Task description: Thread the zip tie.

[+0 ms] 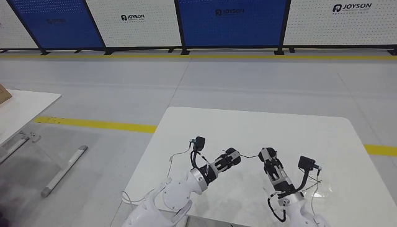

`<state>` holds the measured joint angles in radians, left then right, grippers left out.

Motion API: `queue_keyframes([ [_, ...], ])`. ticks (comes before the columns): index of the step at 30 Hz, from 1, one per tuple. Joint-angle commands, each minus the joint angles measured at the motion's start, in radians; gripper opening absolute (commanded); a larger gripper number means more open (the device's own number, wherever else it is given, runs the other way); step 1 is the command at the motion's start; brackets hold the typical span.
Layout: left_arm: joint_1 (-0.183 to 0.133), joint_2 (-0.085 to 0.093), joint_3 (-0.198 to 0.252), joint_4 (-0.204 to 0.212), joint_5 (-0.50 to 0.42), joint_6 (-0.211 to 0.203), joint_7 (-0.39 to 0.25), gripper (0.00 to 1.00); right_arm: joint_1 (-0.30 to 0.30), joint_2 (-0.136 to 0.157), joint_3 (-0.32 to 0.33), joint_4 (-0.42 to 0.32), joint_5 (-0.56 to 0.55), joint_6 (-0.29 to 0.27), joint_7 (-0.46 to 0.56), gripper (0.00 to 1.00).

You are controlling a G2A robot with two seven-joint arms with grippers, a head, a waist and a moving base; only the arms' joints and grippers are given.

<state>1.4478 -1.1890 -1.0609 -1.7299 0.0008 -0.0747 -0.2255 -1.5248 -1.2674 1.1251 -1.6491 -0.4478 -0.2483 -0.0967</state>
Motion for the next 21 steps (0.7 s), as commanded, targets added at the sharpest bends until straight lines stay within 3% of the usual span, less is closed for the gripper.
queue_keyframes([
  [1, 0.000, 0.000, 0.000, 0.000, 0.000, 0.000, 0.000, 0.00, 0.001, -0.001, 0.000, 0.001, 0.002, -0.004, -0.002, 0.00],
  [21, 0.000, 0.000, 0.000, 0.000, 0.000, 0.000, 0.000, 0.00, -0.016, -0.010, 0.012, -0.009, -0.013, -0.012, -0.017, 0.00],
])
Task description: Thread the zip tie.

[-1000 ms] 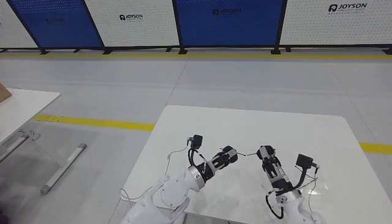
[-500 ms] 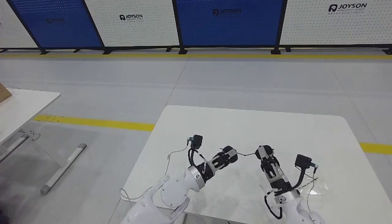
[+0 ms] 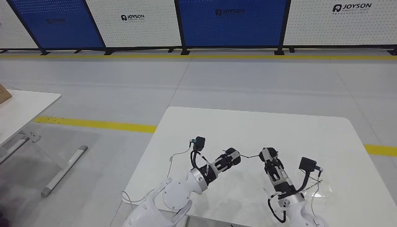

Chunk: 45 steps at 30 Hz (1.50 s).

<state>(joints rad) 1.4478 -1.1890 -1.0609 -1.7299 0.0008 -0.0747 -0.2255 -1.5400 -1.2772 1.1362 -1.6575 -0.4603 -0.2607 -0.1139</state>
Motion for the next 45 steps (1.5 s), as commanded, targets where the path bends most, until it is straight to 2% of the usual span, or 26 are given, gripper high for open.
queue_keyframes([
  [1, 0.000, 0.000, 0.000, 0.000, 0.000, 0.000, 0.000, 0.00, -0.001, -0.001, 0.001, 0.000, -0.001, 0.001, 0.001, 0.00],
  [45, 0.000, 0.000, 0.000, 0.000, 0.000, 0.000, 0.000, 0.00, -0.004, -0.021, 0.001, -0.005, -0.044, 0.035, 0.001, 0.00],
])
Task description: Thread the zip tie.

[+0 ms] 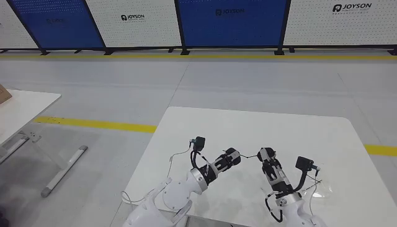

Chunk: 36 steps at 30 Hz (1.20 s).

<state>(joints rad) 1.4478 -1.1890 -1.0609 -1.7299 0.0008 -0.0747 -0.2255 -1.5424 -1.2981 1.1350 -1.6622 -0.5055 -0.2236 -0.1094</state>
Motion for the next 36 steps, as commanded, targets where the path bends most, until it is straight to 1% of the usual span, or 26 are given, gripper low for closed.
queue_keyframes([
  [1, 0.000, 0.000, 0.000, 0.000, 0.000, 0.000, 0.000, 0.00, -0.004, 0.000, 0.005, -0.001, 0.001, -0.005, -0.005, 0.00],
  [9, 0.000, 0.000, 0.000, 0.000, 0.000, 0.000, 0.000, 0.00, -0.013, -0.001, 0.014, -0.006, -0.003, -0.008, -0.002, 0.00],
  [27, 0.000, 0.000, 0.000, 0.000, 0.000, 0.000, 0.000, 0.00, 0.007, -0.010, -0.001, 0.015, -0.016, 0.005, 0.018, 0.00],
  [32, 0.000, 0.000, 0.000, 0.000, 0.000, 0.000, 0.000, 0.00, 0.010, -0.012, -0.004, 0.021, -0.004, -0.017, 0.038, 0.00],
  [36, 0.000, 0.000, 0.000, 0.000, 0.000, 0.000, 0.000, 0.00, 0.011, -0.012, 0.001, 0.025, 0.006, -0.024, 0.044, 0.00],
])
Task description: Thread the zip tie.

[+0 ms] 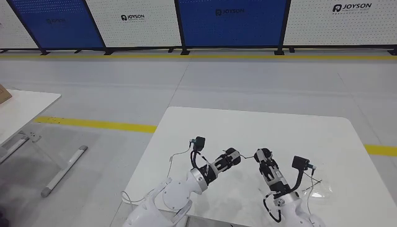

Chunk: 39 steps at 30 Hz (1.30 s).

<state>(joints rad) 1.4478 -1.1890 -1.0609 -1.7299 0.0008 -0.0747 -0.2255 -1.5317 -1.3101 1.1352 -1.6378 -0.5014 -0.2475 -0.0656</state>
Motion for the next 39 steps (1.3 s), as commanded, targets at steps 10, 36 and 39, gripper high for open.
queue_keyframes([
  [10, -0.003, -0.003, 0.000, 0.005, -0.061, -0.007, -0.014, 0.00, -0.001, 0.000, 0.001, -0.001, 0.005, 0.001, 0.001, 0.00],
  [36, -0.001, -0.004, 0.007, 0.004, -0.068, -0.004, -0.012, 0.00, -0.016, -0.005, 0.018, -0.025, 0.012, 0.012, -0.001, 0.00],
  [39, 0.005, -0.004, 0.009, -0.004, -0.049, -0.005, 0.003, 0.08, -0.018, -0.005, 0.019, -0.028, 0.003, 0.016, -0.006, 0.00],
])
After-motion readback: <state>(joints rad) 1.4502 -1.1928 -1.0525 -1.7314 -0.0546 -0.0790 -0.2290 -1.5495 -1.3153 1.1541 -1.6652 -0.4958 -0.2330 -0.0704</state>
